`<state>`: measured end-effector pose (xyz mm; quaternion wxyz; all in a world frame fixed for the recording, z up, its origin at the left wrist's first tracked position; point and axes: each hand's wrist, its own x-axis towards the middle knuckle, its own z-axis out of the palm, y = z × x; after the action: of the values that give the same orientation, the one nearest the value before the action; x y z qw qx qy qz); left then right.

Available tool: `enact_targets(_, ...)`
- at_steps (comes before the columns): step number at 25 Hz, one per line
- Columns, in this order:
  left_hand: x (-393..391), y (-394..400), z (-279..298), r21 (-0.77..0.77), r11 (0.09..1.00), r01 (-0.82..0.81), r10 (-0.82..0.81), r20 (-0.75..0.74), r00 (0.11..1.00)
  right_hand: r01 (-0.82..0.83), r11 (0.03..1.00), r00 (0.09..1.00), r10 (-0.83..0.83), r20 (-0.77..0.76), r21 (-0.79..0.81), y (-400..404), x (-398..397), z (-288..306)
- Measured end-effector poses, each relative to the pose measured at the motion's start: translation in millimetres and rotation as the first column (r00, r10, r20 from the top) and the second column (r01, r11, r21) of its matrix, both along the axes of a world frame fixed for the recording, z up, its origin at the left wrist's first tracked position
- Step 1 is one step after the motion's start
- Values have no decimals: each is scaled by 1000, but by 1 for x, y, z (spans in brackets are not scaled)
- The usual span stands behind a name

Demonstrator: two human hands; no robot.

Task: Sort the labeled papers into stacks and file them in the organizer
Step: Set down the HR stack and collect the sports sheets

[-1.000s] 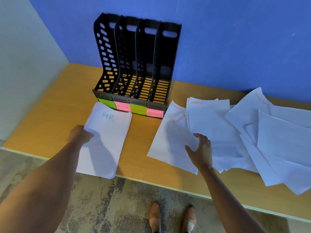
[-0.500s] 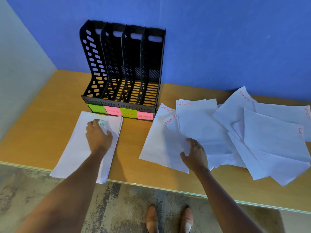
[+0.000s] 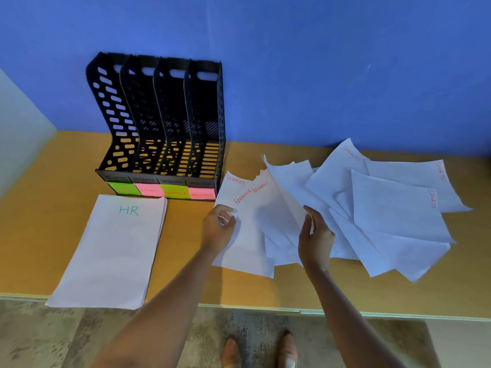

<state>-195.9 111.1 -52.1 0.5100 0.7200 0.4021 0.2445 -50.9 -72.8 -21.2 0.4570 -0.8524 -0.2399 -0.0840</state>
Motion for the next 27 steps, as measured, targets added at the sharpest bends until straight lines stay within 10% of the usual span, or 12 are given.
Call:
enact_targets(11, 39, -34, 0, -608, 790, -75, 76, -24, 997, -256, 964, 880, 261, -396, 67, -13, -45, -29)
enact_targets(24, 40, -47, -23, -554, 801, -226, 131, -207, 970, -524, 815, 526, 538, -658, 248, -28, -61, -47)
enact_targets(27, 40, -44, -27, -474, 854, -212, 107, -238, 965, -584, 799, 583, 534, -613, 141, -26, -52, -46)
